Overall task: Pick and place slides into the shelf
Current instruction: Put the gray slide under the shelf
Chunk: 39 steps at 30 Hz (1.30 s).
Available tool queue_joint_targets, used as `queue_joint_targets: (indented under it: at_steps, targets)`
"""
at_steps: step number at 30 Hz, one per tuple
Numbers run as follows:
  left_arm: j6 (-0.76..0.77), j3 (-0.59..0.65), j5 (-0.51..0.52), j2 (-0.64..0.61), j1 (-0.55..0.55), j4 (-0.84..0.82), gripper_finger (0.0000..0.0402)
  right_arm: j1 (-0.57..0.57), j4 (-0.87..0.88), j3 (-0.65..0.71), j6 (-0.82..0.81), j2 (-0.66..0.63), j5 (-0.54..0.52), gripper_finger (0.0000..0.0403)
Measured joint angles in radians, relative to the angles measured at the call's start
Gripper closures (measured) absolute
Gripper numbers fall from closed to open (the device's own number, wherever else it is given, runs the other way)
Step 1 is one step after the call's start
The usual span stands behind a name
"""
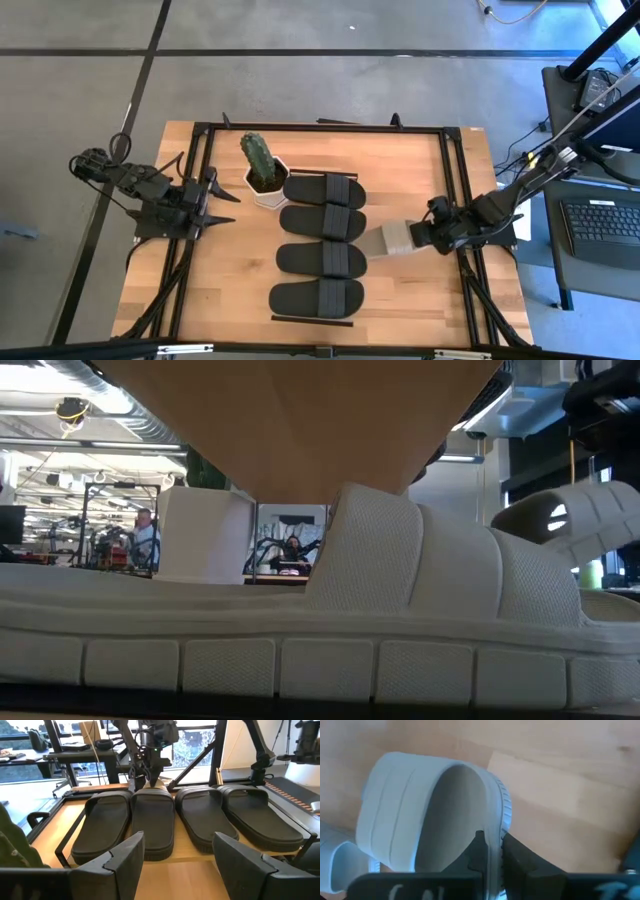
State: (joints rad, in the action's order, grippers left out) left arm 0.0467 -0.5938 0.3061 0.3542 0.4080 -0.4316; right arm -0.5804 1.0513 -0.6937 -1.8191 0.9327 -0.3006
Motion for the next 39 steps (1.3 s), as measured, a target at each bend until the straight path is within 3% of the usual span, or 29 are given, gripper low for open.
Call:
queue_joint_targets:
  at_steps: [19, 28, 39]
  targets:
    - [0.0, 0.0, 0.0, 0.0, 0.0, -0.002, 0.0177, 0.0, -0.251, -0.001, 0.0, 0.384, 0.003, 0.0369]
    - [-0.001, 0.0, 0.0, 0.0, 0.0, -0.003, 0.0177, 0.002, -0.498, -0.001, 0.064, 0.58, -0.095, 0.037]
    - [-0.001, 0.0, 0.0, 0.0, 0.0, -0.003, 0.0177, 0.002, -0.613, -0.003, 0.077, 0.654, -0.147, 0.0369]
